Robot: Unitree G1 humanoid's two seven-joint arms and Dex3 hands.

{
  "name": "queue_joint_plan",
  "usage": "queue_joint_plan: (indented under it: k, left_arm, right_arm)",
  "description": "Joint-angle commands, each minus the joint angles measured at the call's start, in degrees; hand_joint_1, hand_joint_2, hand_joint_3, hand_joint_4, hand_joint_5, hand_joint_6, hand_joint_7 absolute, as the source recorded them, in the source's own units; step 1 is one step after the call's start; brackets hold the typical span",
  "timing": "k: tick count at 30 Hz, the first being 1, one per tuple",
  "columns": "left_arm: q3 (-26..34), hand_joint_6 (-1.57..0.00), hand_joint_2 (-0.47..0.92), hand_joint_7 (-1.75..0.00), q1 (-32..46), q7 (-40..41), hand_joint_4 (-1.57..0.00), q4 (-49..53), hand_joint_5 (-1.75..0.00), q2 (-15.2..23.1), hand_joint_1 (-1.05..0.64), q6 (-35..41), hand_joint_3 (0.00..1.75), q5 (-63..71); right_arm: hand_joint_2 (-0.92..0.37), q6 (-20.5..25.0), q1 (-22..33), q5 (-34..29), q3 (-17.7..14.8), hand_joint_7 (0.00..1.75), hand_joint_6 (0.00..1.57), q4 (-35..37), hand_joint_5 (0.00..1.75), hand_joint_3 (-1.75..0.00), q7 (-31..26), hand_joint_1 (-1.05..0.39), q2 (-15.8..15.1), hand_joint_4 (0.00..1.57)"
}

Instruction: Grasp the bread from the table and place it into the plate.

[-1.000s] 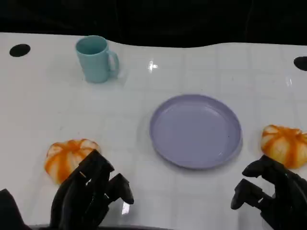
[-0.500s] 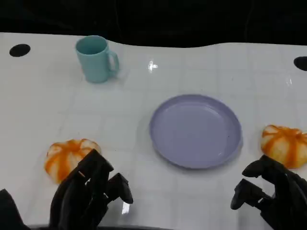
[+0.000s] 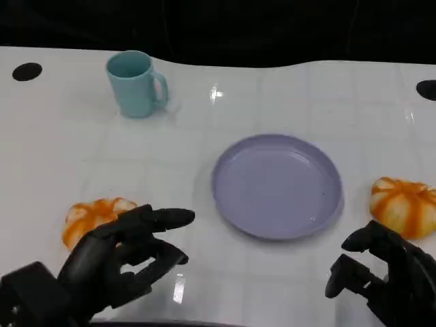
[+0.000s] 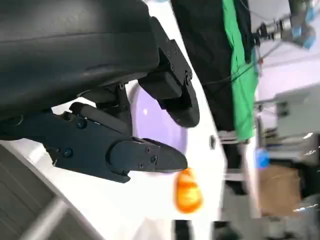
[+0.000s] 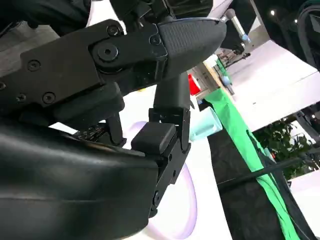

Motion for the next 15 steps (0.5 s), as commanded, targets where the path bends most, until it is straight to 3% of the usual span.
queue_joint_plan:
  k: [1, 7, 10, 15]
  left_arm:
    - [-0.55, -0.52, 0.92, 0.00, -0.33, 3.07, -0.35, -3.77, -0.70, 4.67, -0.40, -0.96, 0.10, 7.16]
    - [-1.09, -0.41, 0.92, 0.00, -1.26, 11.25, -0.25, -8.12, -0.50, 11.25, -0.44, -5.67, 0.03, 25.62]
    - [-1.29, -0.34, 0.92, 0.00, -1.31, 13.00, -0.19, -10.81, -0.32, 14.40, -0.46, -4.92, 0.07, 33.58]
    - [-1.80, -0.28, 0.92, 0.00, -1.56, 13.99, -0.15, -14.50, -0.19, 17.61, -0.47, -1.73, 0.05, 44.46]
  right_arm:
    - [-0.92, 0.16, 0.24, 0.07, -0.10, 1.05, 0.82, -0.85, 1.55, -0.18, -0.51, -0.51, -0.27, 0.74]
    - [-0.92, 0.05, 0.16, -0.27, 0.09, 1.05, 0.82, -1.08, 1.54, -0.17, -0.97, -0.52, -0.27, 0.75]
    - [-0.92, -0.06, 0.04, -0.08, 0.06, 1.05, 0.81, -0.93, 1.53, -0.17, -1.03, -0.51, -0.17, 0.75]
    - [-0.92, -0.04, -0.38, -0.02, -0.01, 1.05, 0.81, -0.39, 1.54, -0.17, -0.83, -0.52, -0.30, 0.75]
